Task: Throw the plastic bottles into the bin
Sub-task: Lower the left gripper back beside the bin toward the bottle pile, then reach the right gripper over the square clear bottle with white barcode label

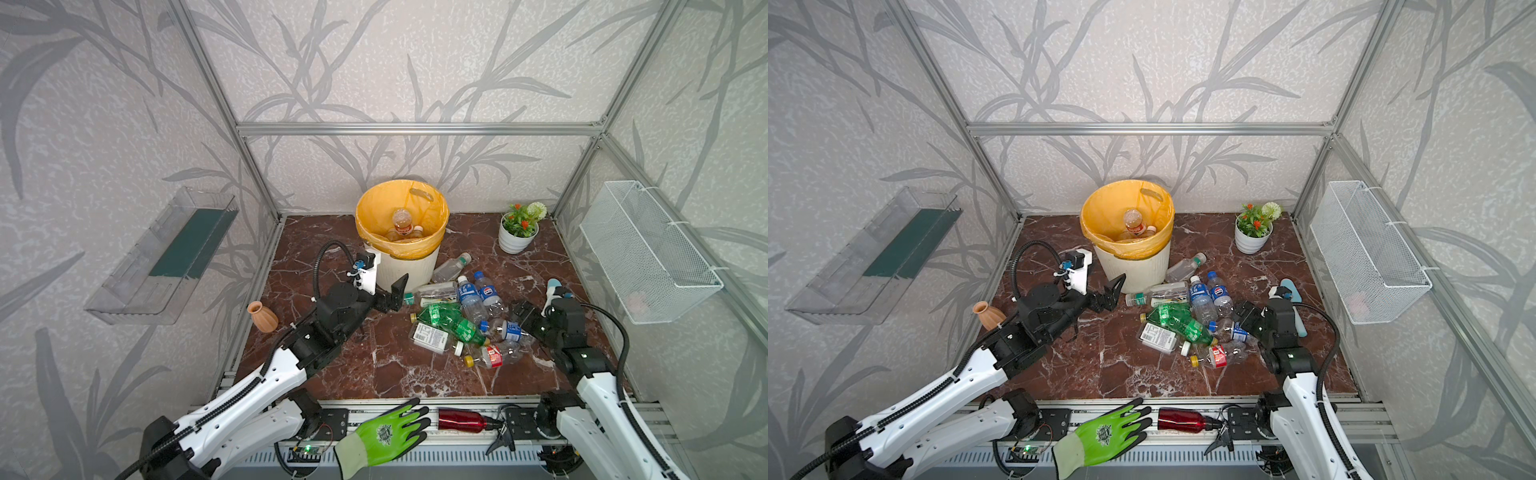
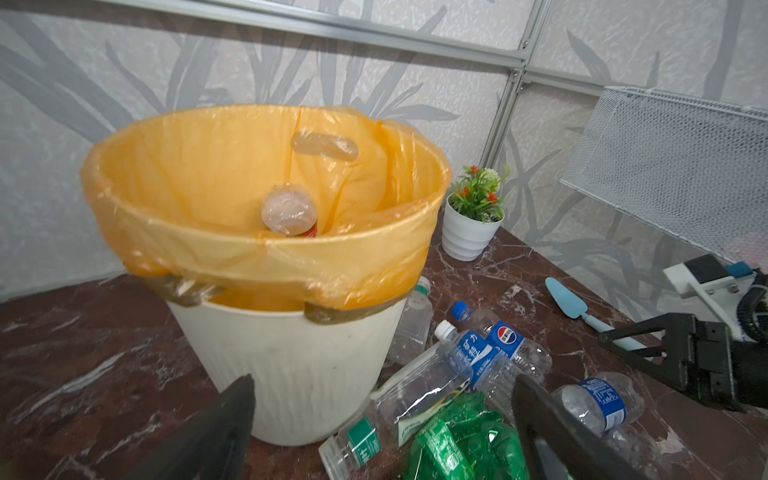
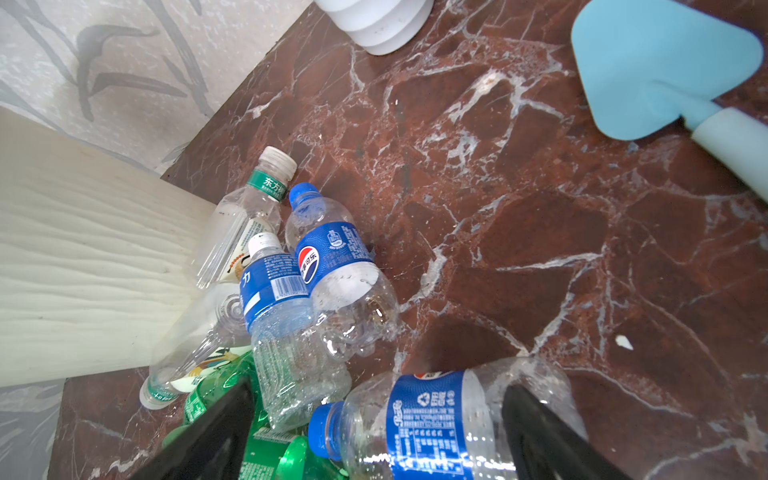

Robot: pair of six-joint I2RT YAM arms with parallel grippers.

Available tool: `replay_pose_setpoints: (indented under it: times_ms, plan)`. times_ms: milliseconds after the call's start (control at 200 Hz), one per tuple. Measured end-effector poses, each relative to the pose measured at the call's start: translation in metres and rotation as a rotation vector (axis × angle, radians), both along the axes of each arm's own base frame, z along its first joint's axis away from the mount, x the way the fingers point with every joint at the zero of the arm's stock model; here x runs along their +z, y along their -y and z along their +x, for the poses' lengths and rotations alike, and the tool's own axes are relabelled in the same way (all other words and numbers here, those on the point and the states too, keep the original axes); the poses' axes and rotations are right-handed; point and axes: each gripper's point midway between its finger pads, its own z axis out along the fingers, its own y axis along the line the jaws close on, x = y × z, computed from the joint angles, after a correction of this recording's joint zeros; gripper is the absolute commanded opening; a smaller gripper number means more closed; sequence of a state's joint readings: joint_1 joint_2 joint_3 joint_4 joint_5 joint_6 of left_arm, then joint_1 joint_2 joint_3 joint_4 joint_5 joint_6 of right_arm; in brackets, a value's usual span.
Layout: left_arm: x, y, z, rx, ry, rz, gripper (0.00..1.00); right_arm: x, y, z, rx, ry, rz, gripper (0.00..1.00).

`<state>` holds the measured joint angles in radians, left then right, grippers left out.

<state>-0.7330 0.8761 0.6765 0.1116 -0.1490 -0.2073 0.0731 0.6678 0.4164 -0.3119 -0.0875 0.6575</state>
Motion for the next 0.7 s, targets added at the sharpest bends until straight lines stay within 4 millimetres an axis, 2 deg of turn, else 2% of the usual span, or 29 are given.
replay_pose_setpoints:
  times_ms: [100, 260, 535, 700]
  plan:
    - [-0.019, -0.008, -0.001, 0.038, -0.056, 0.005, 0.99, 0.003, -0.012, 0.0, 0.067, 0.015, -0.016, 0.9]
    - [-0.03, -0.022, -0.002, 0.109, -0.097, -0.014, 0.99, 0.014, -0.047, 0.0, 0.233, 0.056, -0.067, 0.9]
    - [-0.05, -0.058, 0.002, 0.302, -0.173, -0.031, 0.99, 0.038, -0.126, 0.001, 0.579, 0.161, -0.206, 0.9]
    - [-0.069, -0.088, 0.004, 0.431, -0.229, -0.044, 0.99, 0.04, -0.178, -0.006, 0.796, 0.196, -0.3, 0.9]
